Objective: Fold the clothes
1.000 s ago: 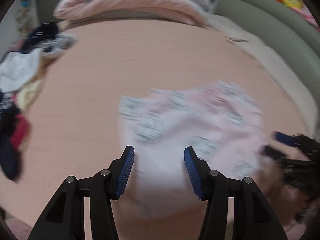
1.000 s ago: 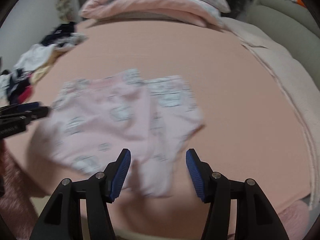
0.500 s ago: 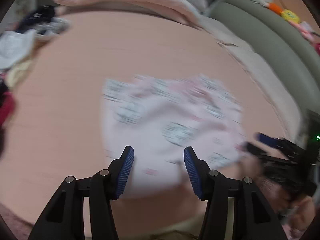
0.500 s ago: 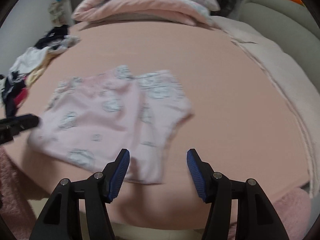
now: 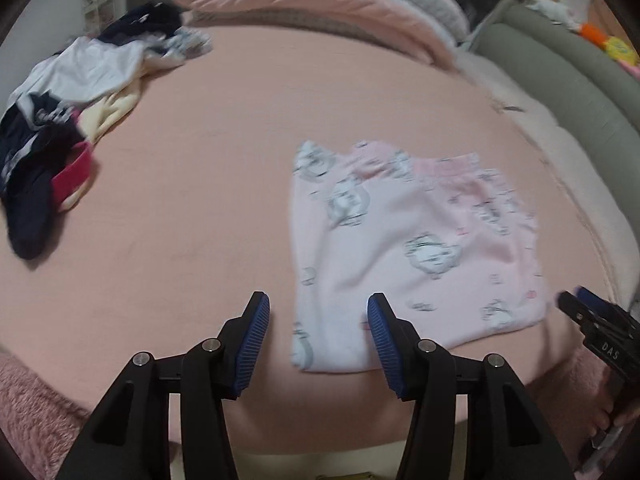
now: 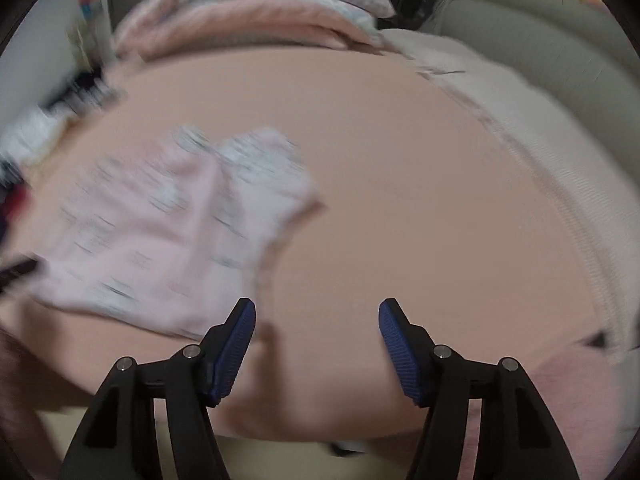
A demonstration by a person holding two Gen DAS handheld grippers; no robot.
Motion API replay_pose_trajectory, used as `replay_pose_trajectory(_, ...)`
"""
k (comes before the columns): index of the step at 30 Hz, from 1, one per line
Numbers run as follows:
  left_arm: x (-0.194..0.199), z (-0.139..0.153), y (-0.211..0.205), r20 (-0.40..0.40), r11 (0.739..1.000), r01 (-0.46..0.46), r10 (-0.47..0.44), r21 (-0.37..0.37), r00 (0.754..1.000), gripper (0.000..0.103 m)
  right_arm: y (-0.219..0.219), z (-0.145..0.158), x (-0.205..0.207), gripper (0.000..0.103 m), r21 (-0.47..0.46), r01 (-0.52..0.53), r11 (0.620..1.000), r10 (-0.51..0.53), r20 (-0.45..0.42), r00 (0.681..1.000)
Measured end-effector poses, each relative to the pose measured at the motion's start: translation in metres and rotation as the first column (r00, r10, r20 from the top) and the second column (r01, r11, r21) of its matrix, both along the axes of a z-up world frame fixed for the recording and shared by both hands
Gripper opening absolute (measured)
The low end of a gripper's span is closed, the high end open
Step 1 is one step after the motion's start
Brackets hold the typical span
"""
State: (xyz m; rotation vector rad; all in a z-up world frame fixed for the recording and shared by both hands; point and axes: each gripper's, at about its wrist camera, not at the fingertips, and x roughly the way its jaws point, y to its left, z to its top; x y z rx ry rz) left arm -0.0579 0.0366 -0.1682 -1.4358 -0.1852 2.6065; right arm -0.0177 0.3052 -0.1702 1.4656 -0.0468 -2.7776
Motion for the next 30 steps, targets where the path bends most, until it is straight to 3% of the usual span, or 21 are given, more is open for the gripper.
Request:
replay_pose_trajectory(2,0.004,-0.003,0.013,0.002,0.999,0.048,-0.048,-0.024,0.999,0.049,-0.009,-0.002,-0.001,0.063,-0.053,-0.05,0.997,0.05,0.008,0.999)
replay_pose_trajectory(6,0.003,-0.022,0.021,0.076,0.993,0.054,-0.046,-0.108,0.996,0.051,-0.013,-0.029,-0.013,0.063,0.093,-0.077,0.993,0.065,0.125,0.99)
replay_pose_trajectory(11,0.001,-0.024,-0.001,0.096,0.998,-0.048,0.044,0.041,0.994,0.05,0.015,-0.025,-0.022,0.063,0.141,-0.015,0.99,-0.002,0.119,0.993)
replay_pose_trajectory(13,0.002,-0.025,-0.008,0.106,0.99,-0.085,0.073,0.112,0.992,0.05,0.03,-0.021,-0.028,0.063,0.067,0.013,0.998,-0.02,0.107,0.994)
replay_pose_trajectory(17,0.004,-0.029,-0.023,0.132,0.957,-0.155,0.126,0.246,0.983,0.05,0.052,-0.017,-0.028,0.063,-0.213,0.043,0.976,-0.023,0.093,0.995)
replay_pose_trajectory(19,0.003,-0.034,-0.02,0.125,0.97,-0.129,0.105,0.205,0.987,0.048,0.055,-0.022,-0.03,0.063,-0.228,0.046,0.973,-0.022,0.108,0.994)
replay_pose_trajectory(21,0.006,-0.032,-0.006,0.105,0.988,-0.104,0.092,0.114,0.99,0.046,0.049,-0.026,-0.033,0.061,-0.144,0.017,0.989,0.0,0.115,0.993)
replay_pose_trajectory(23,0.008,-0.029,0.006,0.08,0.995,-0.098,0.098,-0.005,0.992,0.044,0.038,-0.027,-0.034,0.056,0.006,-0.013,1.0,0.013,0.12,0.993)
replay_pose_trajectory(25,0.006,-0.027,0.004,0.058,0.989,-0.117,0.122,-0.085,0.991,0.044,0.036,-0.025,-0.035,0.056,0.012,-0.025,1.0,0.024,0.101,0.995)
replay_pose_trajectory(27,0.004,-0.022,-0.003,0.035,0.983,-0.163,0.167,-0.081,0.985,0.044,0.033,-0.023,-0.036,0.056,0.019,-0.037,0.999,0.035,0.082,0.996)
replay_pose_trajectory(30,0.002,-0.014,-0.004,-0.012,0.989,-0.145,0.146,0.011,0.989,0.044,0.03,-0.02,-0.037,0.056,0.029,-0.054,0.998,0.052,0.053,0.997)
